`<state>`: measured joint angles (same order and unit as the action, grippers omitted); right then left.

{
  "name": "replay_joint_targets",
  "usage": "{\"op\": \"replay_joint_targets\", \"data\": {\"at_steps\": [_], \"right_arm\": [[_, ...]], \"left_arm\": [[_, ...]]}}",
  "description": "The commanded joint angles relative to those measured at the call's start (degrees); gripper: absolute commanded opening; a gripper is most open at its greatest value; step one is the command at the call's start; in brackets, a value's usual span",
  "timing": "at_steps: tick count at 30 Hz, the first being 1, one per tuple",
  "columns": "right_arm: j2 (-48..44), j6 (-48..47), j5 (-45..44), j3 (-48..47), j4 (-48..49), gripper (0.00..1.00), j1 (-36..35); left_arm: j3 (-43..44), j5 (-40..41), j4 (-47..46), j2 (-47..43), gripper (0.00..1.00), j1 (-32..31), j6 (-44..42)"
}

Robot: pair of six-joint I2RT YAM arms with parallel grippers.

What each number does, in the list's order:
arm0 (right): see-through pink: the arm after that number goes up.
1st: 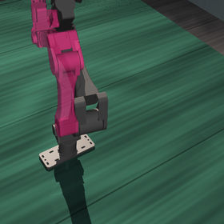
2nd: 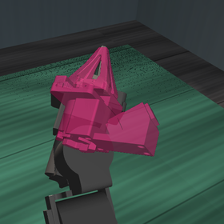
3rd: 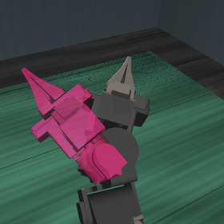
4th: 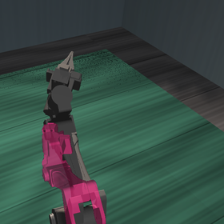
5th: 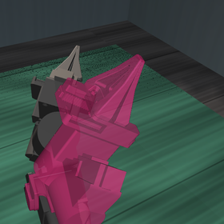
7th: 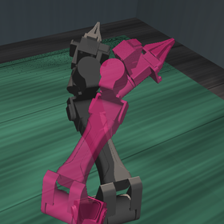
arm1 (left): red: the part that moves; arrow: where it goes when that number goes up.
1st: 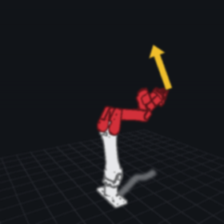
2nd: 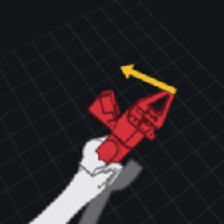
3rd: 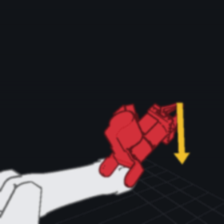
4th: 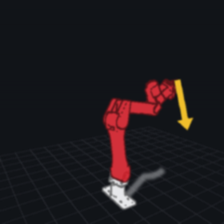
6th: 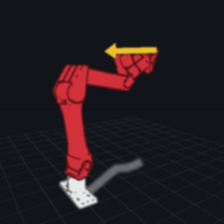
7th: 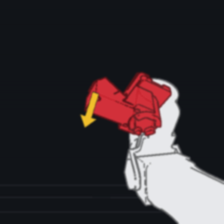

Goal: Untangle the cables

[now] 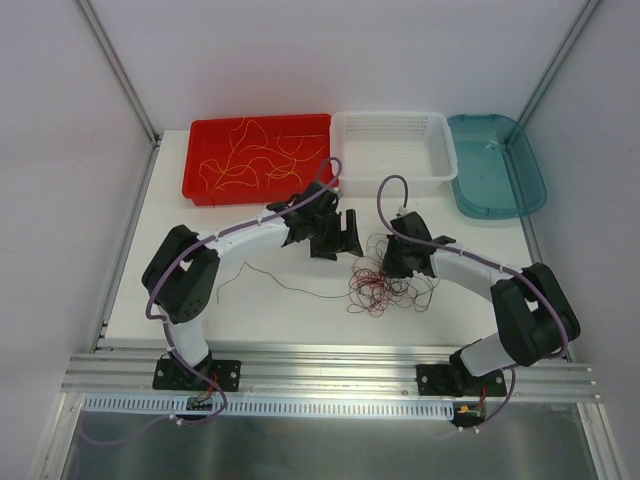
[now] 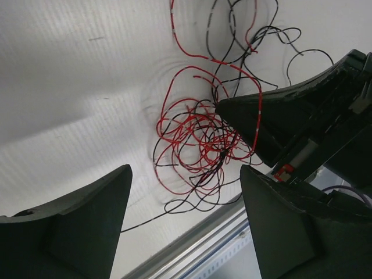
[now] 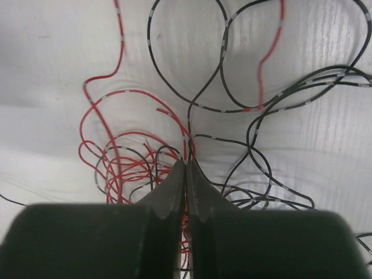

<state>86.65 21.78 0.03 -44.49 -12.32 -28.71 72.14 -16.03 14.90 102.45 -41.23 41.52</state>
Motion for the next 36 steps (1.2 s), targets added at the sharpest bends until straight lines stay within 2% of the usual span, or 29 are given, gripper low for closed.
{"op": "replay_joint_targets", "data": {"at_steps": [1, 8, 12, 15, 19, 20, 22, 23, 24, 30, 36], "right_arm": [[-5.2, -1.9, 2.5, 2.0, 3.7, 0.01, -0.1], [-9.0, -1.6, 4.0, 3.7, 4.8, 0.01, -0.5], [-10.3, -0.2, 5.9, 4.1, 5.5, 0.01, -0.4], [-11.2, 0.5, 7.0, 4.4, 5.9, 0.01, -0.5], [-12.6, 0.7, 7.3, 4.3, 5.6, 0.01, -1.0], [-12.9, 0.8, 7.4, 4.3, 5.5, 0.01, -1.1], [-14.0, 0.7, 7.4, 4.4, 5.0, 0.01, -1.2], [-14.5, 0.7, 7.4, 4.7, 4.8, 0.01, -1.3], [-15.0, 0.5, 6.8, 4.8, 4.1, 0.01, -1.3], [-19.1, -2.2, 1.2, 6.3, -1.7, 0.01, -0.2], [-24.2, -4.0, 0.8, 9.6, -4.7, 0.01, 7.4]], "left_arm": [[2.8, -1.9, -2.7, 1.9, 0.75, -2.0, 3.1], [2.7, -3.9, -6.3, 2.1, 0.72, -6.0, 5.2], [-0.5, -3.7, -10.1, -0.5, 0.7, -8.2, 4.3], [-3.1, -3.3, -11.9, -1.1, 0.65, -9.0, 4.9], [-3.9, -3.0, -13.0, -0.6, 0.49, -9.1, 6.1], [-3.8, -2.8, -13.0, -0.4, 0.37, -9.3, 6.3], [-3.8, -2.2, -13.1, -0.3, 0.23, -9.5, 6.4], [-3.8, -2.1, -13.0, -0.4, 0.09, -9.6, 6.3], [-4.4, -1.6, -13.1, -1.0, 0.01, -9.5, 6.2], [-9.9, 5.3, -12.6, -11.4, 0.0, -7.1, 4.3], [-18.0, 10.0, -5.5, -26.1, 0.0, 3.7, 1.8]]}}
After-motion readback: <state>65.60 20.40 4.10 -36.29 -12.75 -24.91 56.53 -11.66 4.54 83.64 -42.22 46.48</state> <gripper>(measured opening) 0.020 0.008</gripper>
